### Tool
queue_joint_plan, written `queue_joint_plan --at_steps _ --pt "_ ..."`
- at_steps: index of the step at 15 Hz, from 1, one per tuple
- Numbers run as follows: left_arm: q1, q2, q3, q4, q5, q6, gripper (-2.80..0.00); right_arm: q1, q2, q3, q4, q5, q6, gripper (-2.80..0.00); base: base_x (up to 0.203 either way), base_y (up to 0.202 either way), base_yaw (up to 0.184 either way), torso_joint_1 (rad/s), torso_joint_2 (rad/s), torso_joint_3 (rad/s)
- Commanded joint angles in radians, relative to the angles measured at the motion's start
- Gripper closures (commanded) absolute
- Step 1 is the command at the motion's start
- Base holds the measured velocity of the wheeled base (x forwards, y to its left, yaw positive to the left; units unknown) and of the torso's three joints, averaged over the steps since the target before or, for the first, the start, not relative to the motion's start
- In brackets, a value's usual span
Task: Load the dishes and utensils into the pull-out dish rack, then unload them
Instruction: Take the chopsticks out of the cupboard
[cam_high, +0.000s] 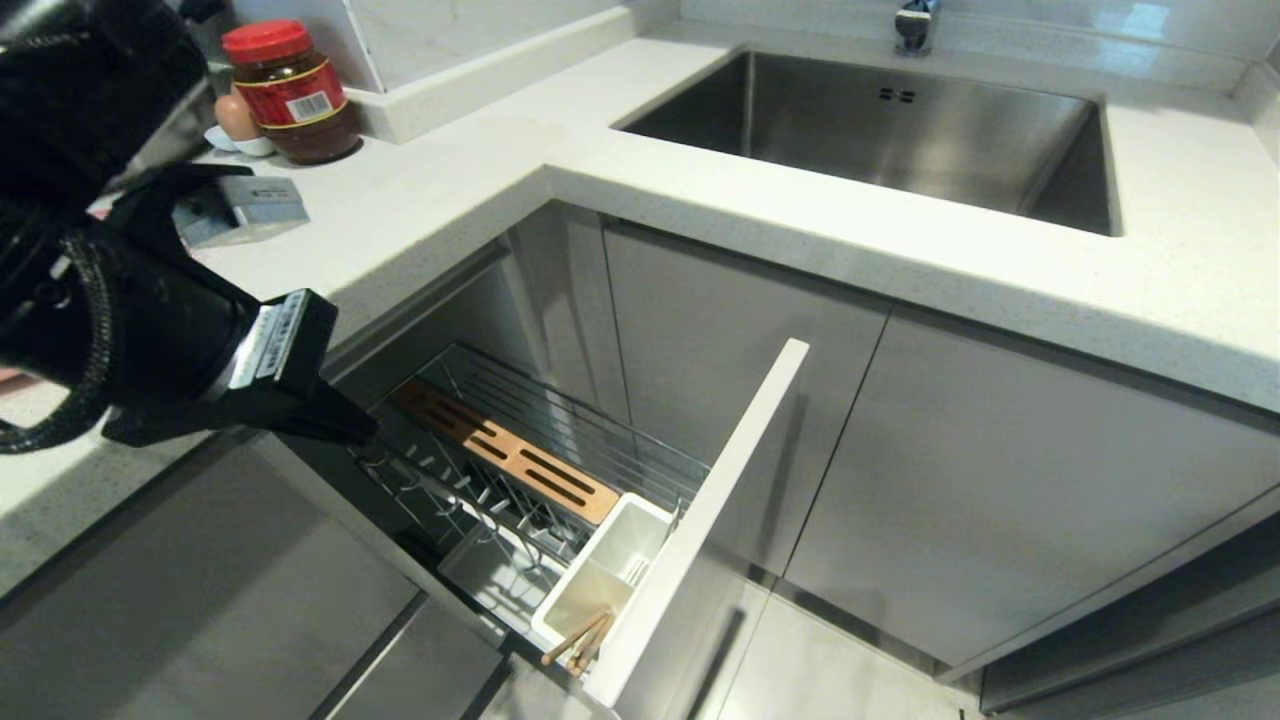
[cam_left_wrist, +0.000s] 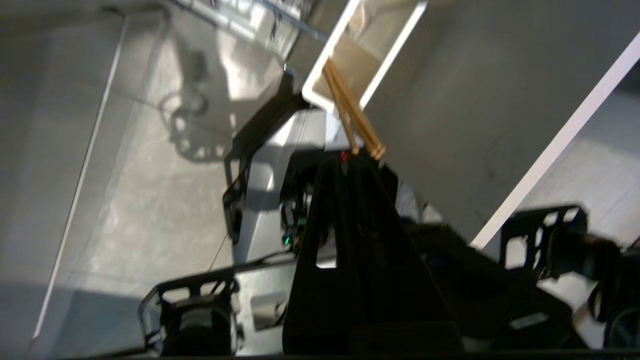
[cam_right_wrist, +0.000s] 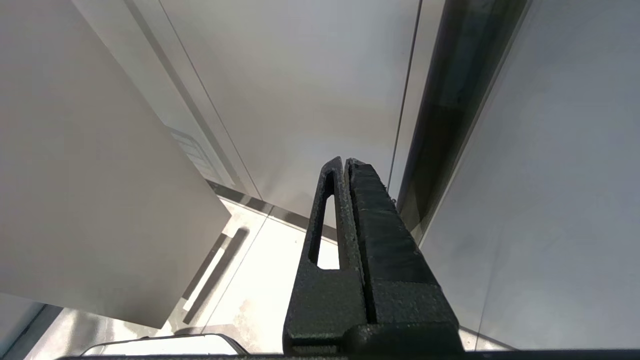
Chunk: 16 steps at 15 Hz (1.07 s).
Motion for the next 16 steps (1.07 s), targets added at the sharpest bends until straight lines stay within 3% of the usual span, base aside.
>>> queue_joint_plan --at_steps 1,3,4,5,16 --pt "-0.008 0.054 0.002 0.053 -0.018 0.02 0.0 0.0 -0.003 0.0 -0.001 0.0 0.001 0.0 0.0 0.0 0.0 0.0 0.0 0.0" --pt "-0.01 0.108 0.002 0.105 -0.025 0.045 0.0 0.0 -0.003 0.0 -0.001 0.0 0.001 0.0 0.0 0.0 0.0 0.0 0.0 0.0" --pt "-0.012 0.139 0.006 0.124 -0.026 0.056 -0.27 0.0 -0.003 0.0 -0.001 0.0 0.001 0.0 0.0 0.0 0.0 0.0 0.0 0.0" --pt "-0.015 0.171 0.01 0.134 -0.027 0.067 -2.8 0.0 -0.003 0.0 -0.001 0.0 0.001 0.0 0.0 0.0 0.0 0.0 0.0 0.0" --pt "-0.029 0.463 0.013 0.169 -0.103 0.078 -2.8 0.0 -0.003 0.0 -0.001 0.0 0.001 0.0 0.0 0.0 0.0 0.0 0.0 0.0"
